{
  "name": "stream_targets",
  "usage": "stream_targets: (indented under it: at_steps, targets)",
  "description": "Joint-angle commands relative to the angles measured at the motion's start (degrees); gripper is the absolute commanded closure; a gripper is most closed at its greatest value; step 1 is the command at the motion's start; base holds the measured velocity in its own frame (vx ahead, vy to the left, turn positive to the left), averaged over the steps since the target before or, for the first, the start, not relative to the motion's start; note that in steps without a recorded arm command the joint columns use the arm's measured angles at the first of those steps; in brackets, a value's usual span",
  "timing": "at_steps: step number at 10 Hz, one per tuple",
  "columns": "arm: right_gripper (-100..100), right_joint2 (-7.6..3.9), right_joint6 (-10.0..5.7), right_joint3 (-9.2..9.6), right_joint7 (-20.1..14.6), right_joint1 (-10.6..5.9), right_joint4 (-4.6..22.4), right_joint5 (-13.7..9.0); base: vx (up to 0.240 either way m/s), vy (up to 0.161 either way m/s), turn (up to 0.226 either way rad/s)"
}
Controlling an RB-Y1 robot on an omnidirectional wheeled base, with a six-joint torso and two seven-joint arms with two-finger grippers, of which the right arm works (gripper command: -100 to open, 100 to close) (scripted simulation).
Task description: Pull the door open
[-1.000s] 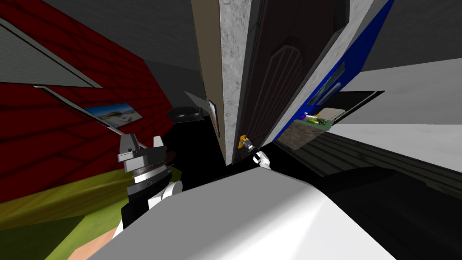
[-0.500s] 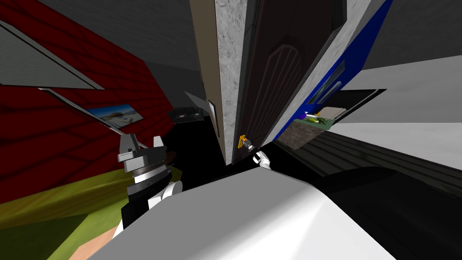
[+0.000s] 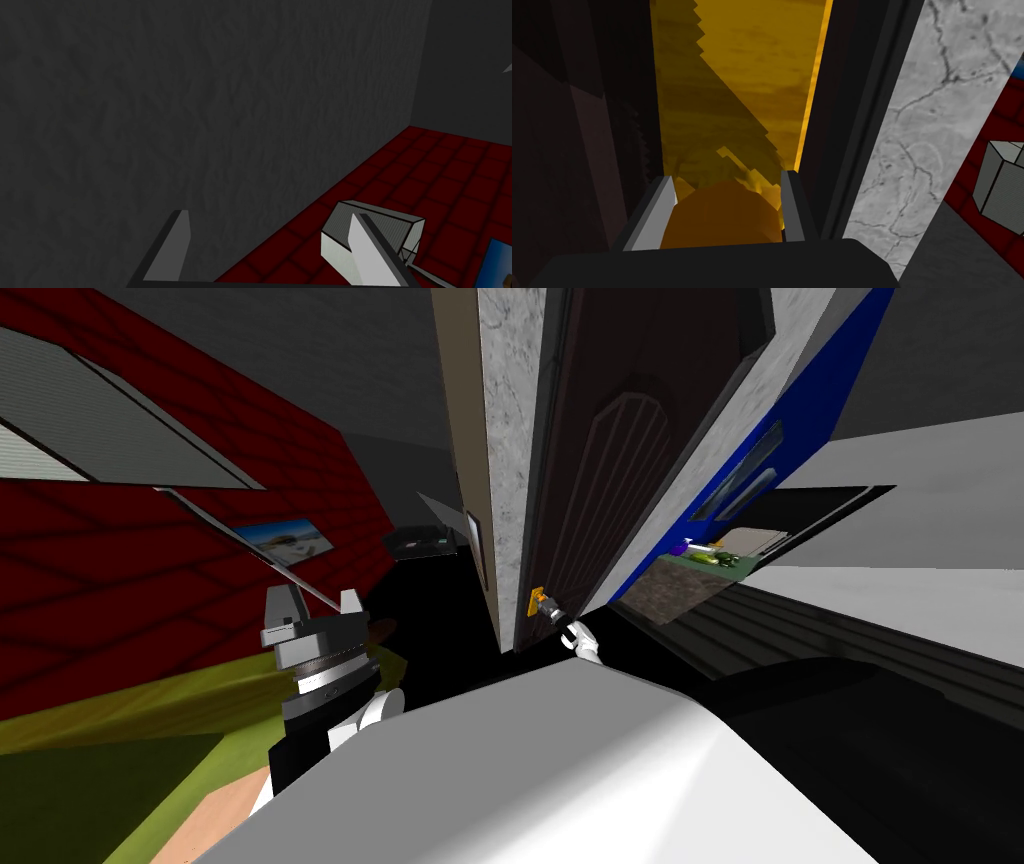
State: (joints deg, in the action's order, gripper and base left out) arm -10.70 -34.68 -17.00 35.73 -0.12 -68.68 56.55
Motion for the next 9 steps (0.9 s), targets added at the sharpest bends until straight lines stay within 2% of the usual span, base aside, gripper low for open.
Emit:
stream_targets:
  at_steps: [1, 4, 9]
  targets:
    - [100, -0.04, 1.55, 0.82, 2.48, 0.23, 0.35, 1.89, -0.080, -0.070, 0.113]
    - [100, -0.46, 4.21, 1.72, 6.38, 0.29, 0.22, 4.96, -0.073, -0.056, 0.104]
    - [100, -1.34, 9.75, 3.58, 14.35, 0.42, -0.04, 11.37, -0.081, -0.063, 0.146]
